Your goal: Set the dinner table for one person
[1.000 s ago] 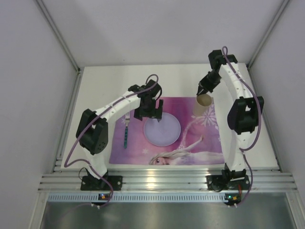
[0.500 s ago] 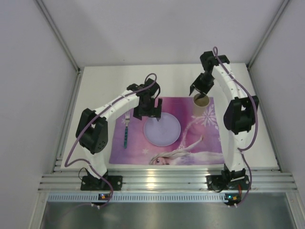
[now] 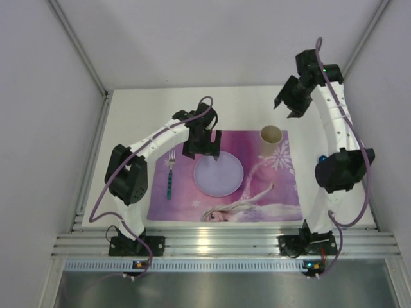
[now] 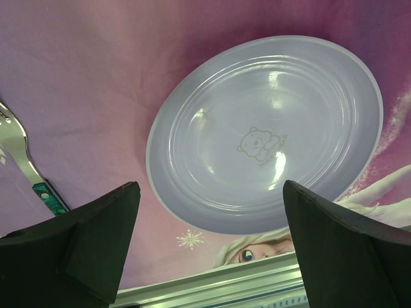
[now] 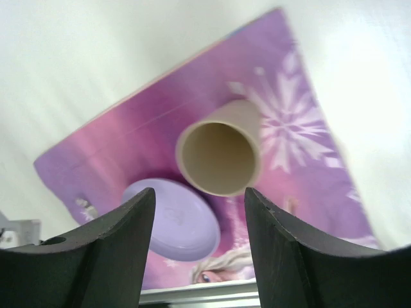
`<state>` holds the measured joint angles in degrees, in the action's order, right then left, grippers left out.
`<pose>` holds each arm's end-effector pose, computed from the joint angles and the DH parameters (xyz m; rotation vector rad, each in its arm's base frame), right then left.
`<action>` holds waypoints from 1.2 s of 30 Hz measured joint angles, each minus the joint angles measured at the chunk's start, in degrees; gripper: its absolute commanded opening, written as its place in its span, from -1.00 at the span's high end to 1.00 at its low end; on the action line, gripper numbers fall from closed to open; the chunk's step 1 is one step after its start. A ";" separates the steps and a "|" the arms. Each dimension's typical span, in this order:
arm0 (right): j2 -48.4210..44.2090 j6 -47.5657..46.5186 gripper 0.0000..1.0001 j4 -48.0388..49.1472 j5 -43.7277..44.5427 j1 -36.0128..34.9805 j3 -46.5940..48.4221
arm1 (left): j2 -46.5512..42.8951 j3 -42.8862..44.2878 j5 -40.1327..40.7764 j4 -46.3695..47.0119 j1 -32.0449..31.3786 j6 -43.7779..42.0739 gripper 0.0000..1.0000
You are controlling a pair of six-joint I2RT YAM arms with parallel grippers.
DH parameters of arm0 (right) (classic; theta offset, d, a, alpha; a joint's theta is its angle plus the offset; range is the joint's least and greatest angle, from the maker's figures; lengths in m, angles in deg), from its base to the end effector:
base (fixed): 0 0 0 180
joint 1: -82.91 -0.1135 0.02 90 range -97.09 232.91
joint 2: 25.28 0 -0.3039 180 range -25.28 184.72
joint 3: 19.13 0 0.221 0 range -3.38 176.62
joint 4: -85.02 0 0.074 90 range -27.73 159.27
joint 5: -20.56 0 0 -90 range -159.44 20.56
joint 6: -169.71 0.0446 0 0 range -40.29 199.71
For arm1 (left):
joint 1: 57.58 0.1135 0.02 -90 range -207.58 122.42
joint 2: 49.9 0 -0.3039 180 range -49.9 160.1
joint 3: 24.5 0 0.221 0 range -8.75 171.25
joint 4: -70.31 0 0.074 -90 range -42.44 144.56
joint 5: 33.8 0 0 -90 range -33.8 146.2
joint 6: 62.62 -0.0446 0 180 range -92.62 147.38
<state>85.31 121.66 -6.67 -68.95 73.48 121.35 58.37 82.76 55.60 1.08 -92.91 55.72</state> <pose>0.3695 0.0610 0.4036 0.7533 2.5725 0.2815 0.3068 -0.2180 0.2866 0.1758 2.8359 -0.2737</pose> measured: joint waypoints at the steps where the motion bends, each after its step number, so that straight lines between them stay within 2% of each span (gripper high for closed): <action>1: -2.49 -1.05 -0.17 0.13 0.44 1.68 -2.16 | 0.00 0.00 -0.02 0.09 0.00 0.00 -0.97; 5: -15.58 -4.79 -0.19 1.66 -0.72 16.55 -18.91 | -0.02 -0.07 -0.26 0.72 -0.04 0.02 -0.97; 7: -18.78 -6.43 -0.20 2.71 0.31 24.26 -25.44 | -0.02 -0.22 -0.42 1.40 -0.28 0.04 -0.97; 9: -19.43 -8.20 -0.21 2.93 2.78 28.13 -29.83 | -0.07 -0.59 -0.66 2.14 -0.42 0.07 -0.96; 15: -19.34 -13.05 -0.21 7.50 7.87 27.21 -43.95 | -0.46 -3.98 -1.95 4.61 -0.83 0.35 -0.96; 20: -18.27 -15.91 -0.16 11.52 11.28 27.56 -51.69 | -0.74 -5.84 -2.38 5.18 -0.87 0.31 -0.97; 27: -13.55 -19.06 -0.06 19.61 12.94 27.85 -54.97 | -2.97 -7.87 -2.34 5.49 -0.87 0.33 -0.97; 36: -6.62 -21.42 0.26 27.74 12.98 27.93 -57.33 | -6.47 -10.97 -1.64 5.44 -0.87 0.57 -0.97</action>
<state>78.69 100.24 21.06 -55.96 101.41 64.02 51.90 71.78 53.96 6.53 -93.78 56.29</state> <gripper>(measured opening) 0.398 0.983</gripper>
